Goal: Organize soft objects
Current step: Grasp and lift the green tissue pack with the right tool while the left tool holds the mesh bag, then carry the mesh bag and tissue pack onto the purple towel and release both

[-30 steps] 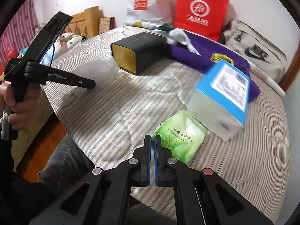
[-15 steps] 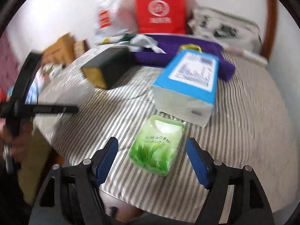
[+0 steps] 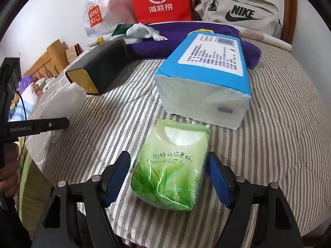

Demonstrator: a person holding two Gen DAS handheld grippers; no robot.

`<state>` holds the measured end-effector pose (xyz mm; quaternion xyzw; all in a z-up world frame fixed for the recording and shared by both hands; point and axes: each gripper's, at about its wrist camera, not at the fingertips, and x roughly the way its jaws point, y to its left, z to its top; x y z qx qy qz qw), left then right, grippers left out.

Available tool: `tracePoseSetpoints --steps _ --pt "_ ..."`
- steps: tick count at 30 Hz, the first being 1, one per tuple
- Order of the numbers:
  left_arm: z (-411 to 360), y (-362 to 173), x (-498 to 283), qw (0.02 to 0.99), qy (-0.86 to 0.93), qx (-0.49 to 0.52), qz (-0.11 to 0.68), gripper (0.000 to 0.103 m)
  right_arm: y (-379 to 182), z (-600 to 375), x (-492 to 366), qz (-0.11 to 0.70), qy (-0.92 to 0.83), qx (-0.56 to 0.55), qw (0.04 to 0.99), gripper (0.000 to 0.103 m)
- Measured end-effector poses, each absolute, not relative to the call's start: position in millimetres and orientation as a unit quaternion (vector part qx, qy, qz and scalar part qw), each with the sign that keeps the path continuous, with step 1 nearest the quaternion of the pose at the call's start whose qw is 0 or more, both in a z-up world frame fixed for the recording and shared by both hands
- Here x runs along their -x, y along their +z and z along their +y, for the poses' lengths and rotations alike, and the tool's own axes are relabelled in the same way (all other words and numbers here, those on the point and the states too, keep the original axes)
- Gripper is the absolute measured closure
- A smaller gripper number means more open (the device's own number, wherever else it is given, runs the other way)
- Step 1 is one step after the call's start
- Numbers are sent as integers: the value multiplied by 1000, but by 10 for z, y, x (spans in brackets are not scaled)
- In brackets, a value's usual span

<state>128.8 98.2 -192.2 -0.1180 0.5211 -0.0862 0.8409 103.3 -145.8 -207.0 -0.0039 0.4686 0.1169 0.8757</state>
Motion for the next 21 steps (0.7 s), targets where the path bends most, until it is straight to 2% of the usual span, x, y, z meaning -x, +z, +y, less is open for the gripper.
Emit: tracePoseSetpoints --steps 3,12,21 --pt "1003 -1917 -1298 840 -96 126 519 87 -2047 -1436 -1056 464 113 25 878 49" --pt "1015 -1687 -1209 850 -121 129 497 87 -1780 -1471 -1023 446 138 54 883 50" --pt "997 -1178 -1169 871 -126 121 459 87 -1265 -1555 -1031 396 143 68 905 50"
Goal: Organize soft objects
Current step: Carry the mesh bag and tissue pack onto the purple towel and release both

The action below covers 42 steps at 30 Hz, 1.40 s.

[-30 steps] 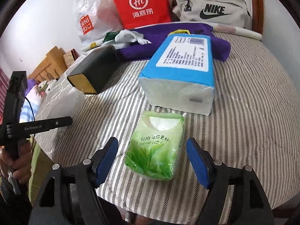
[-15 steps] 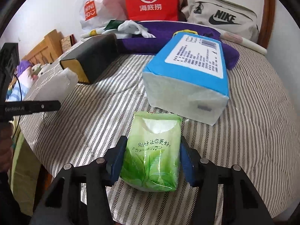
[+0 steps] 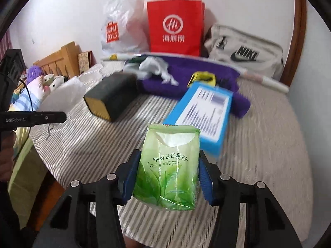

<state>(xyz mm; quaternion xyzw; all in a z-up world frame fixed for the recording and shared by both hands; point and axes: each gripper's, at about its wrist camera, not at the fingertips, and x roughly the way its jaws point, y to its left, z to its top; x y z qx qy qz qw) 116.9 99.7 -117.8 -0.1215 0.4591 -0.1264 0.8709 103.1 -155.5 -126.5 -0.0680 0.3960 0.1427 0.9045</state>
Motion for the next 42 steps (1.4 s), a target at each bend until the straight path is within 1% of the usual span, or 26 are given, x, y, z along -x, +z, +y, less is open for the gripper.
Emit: tracePoseSetpoints --steps 11,19,28,42 --pt "830 -860 -1574 876 -121 89 459 87 -712 -1676 -1429 338 140 60 929 50" --pt "672 -732 -1947 883 -103 63 454 87 -541 -1783 -1782 333 133 37 933 50" --pt "580 -692 -2343 886 -103 52 450 87 -506 -1850 -2105 334 116 45 934 49" --pt "520 -829 -3054 879 -100 40 465 87 -751 -1904 -2736 361 117 36 925 49"
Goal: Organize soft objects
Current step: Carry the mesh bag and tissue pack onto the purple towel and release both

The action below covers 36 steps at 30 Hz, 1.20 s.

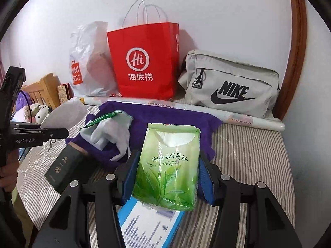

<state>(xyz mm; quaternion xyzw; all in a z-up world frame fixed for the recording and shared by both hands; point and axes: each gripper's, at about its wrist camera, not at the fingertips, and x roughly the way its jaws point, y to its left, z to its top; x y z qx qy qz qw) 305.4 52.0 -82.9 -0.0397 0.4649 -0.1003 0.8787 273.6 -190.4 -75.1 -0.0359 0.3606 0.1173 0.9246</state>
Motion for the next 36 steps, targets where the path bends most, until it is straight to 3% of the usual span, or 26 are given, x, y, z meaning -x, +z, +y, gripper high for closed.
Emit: tracePoseSetpoints --steps 19,36 --pt "334 -1038 -3964 867 -106 1 488 87 -1195 -1796 -3563 405 127 57 903 49" --pt "341 -1401 -4208 842 -133 18 522 84 -1623 -1681 -3867 457 142 65 876 48"
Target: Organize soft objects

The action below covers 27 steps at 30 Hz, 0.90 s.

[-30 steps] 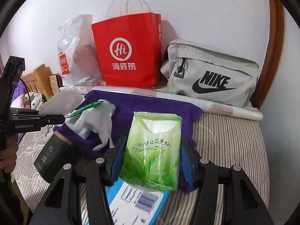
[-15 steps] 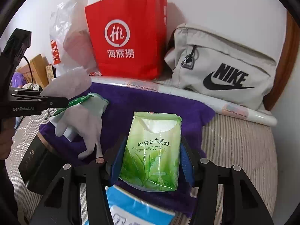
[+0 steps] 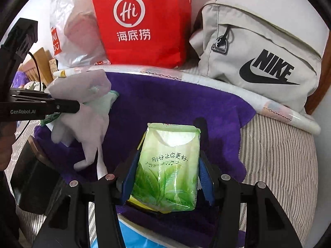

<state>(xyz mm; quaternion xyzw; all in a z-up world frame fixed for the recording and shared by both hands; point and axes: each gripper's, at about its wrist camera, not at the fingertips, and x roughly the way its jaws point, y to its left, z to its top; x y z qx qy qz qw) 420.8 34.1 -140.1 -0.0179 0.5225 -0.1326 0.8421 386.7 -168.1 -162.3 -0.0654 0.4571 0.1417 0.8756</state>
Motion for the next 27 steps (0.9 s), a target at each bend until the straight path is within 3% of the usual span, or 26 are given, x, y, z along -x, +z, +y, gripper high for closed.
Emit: tracePoseSetpoints --steps 2,4,7,12,18,27 --pt "325 -1424 -4221 837 -134 18 530 72 -1618 -1690 -3868 456 140 64 876 46" --pt "311 -1436 -4217 835 -137 16 533 63 -1614 -1698 -3868 455 137 63 877 36" --pt "285 -1429 -4181 835 -140 11 533 56 -1574 -1705 -3850 445 134 66 883 29" --pt "293 -1344 -4082 839 -134 2 527 35 -1484 -1695 -3810 435 136 68 887 26" --pt "372 -1235 -3896 842 -118 1 526 31 -1324 -1696 -3653 422 135 65 894 19" --pt "429 -1024 -3392 854 -109 9 509 31 -950 -1720 -3151 407 122 47 904 18"
